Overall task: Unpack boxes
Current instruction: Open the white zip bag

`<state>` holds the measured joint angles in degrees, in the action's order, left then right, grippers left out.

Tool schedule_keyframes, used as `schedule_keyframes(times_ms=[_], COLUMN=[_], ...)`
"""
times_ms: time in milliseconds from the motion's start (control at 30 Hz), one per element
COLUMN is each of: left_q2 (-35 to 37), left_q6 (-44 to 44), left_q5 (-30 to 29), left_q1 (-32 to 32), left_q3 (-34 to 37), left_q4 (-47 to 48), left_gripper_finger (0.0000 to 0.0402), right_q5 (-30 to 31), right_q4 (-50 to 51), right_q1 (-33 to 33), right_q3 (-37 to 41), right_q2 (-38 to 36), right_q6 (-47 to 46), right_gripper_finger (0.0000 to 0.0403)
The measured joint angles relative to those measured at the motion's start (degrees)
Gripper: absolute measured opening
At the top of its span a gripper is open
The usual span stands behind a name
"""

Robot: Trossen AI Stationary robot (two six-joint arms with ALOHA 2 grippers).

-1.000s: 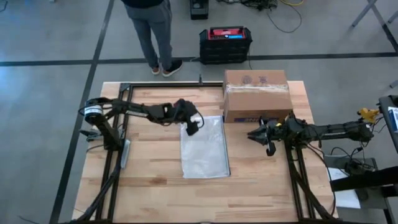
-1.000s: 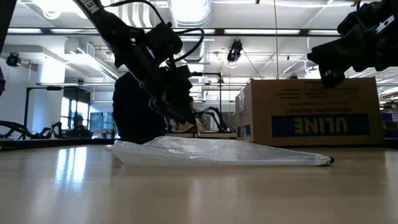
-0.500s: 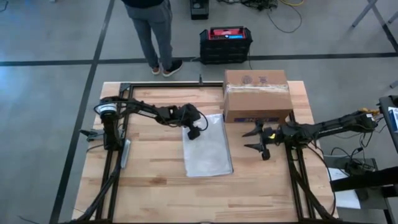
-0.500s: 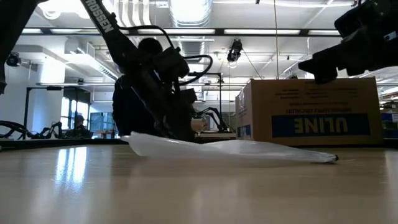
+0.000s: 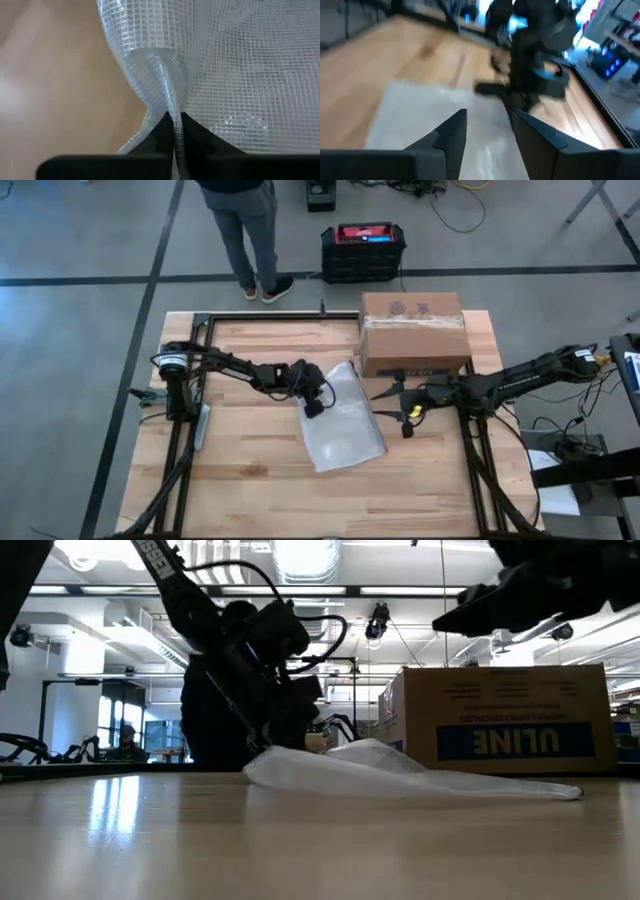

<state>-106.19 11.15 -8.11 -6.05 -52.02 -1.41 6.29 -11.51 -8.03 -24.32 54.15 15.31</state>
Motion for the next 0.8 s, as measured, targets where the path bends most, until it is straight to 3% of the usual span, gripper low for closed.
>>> schedule_keyframes(times_ms=[67,167,267,433,533,633,700,800], left_q2=[4.13,12.21,18.66,26.14,27.96,28.76,28.86,28.54], left_q6=[-0.99,-3.04,-3.34,-4.33,-4.72,-5.71,-6.23,-7.14], left_q5=[-4.03,-14.77,-24.82,-34.89,-39.61,-43.5,-45.05,-45.19], left_q1=[2.5,7.46,13.18,21.96,25.61,27.68,28.34,28.62], left_q3=[0.43,-0.01,-0.01,-0.16,-0.11,-0.08,-0.1,-0.08], left_q4=[4.4,8.46,13.47,12.79,13.13,13.07,12.79,12.0], left_gripper_finger=[0.0002,0.0,0.0,0.0,0.0,0.0,0.0,0.0], right_q5=[1.54,4.49,7.86,8.76,8.05,2.07,-2.43,-2.94], right_q4=[5.6,11.1,11.67,11.63,10.87,9.31,9.05,9.77], right_q1=[0.02,0.02,0.09,0.17,0.17,0.17,0.04,0.01], right_q3=[-3.47,-7.82,-10.92,-15.56,-18.71,-21.71,-23.8,-26.35], right_q2=[1.82,3.86,5.43,6.83,6.88,7.14,7.99,10.03], right_q6=[0.4,-0.85,-5.67,-10.01,-11.51,-15.16,-16.98,-19.13], right_gripper_finger=[0.0127,0.0113,0.0101,0.0088,0.0085,0.009,0.0099,0.0116])
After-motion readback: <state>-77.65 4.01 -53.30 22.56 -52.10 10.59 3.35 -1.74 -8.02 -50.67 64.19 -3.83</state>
